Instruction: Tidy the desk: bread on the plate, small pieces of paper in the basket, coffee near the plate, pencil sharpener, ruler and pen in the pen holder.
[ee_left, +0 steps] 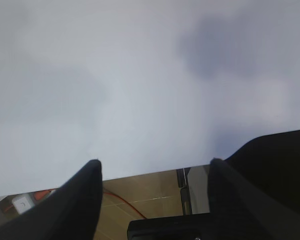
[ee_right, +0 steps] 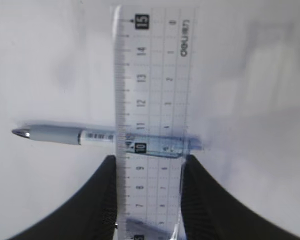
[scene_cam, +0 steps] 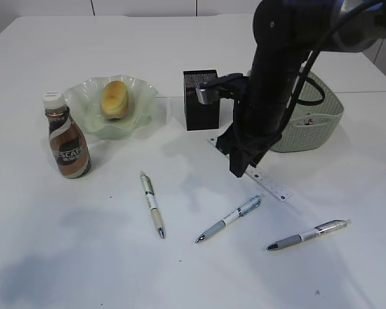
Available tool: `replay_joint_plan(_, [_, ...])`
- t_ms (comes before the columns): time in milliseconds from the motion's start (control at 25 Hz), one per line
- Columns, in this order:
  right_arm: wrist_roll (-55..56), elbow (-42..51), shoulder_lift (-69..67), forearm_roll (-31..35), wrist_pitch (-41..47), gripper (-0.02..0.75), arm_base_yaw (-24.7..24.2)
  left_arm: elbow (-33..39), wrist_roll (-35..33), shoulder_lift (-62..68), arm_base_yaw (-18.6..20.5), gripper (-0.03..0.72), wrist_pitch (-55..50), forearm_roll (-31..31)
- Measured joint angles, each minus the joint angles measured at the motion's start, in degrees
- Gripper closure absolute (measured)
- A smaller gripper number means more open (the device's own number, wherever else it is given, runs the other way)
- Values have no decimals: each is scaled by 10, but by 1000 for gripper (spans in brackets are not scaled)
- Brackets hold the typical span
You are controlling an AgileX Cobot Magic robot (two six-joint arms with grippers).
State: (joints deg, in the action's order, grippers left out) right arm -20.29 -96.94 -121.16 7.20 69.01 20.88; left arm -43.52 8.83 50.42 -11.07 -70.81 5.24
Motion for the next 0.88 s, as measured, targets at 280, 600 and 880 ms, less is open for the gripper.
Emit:
replay_joint_plan(280, [0,-52,0,44,7,442,0,0,0,0,0,222,0,0])
replay_joint_plan(600, [1,-70,-3,51,9,442,0,0,0,0,0,222,0,0])
replay_joint_plan(880, [1,-86,-1,54,-30,442,-5,0,0,0,0,222,0,0])
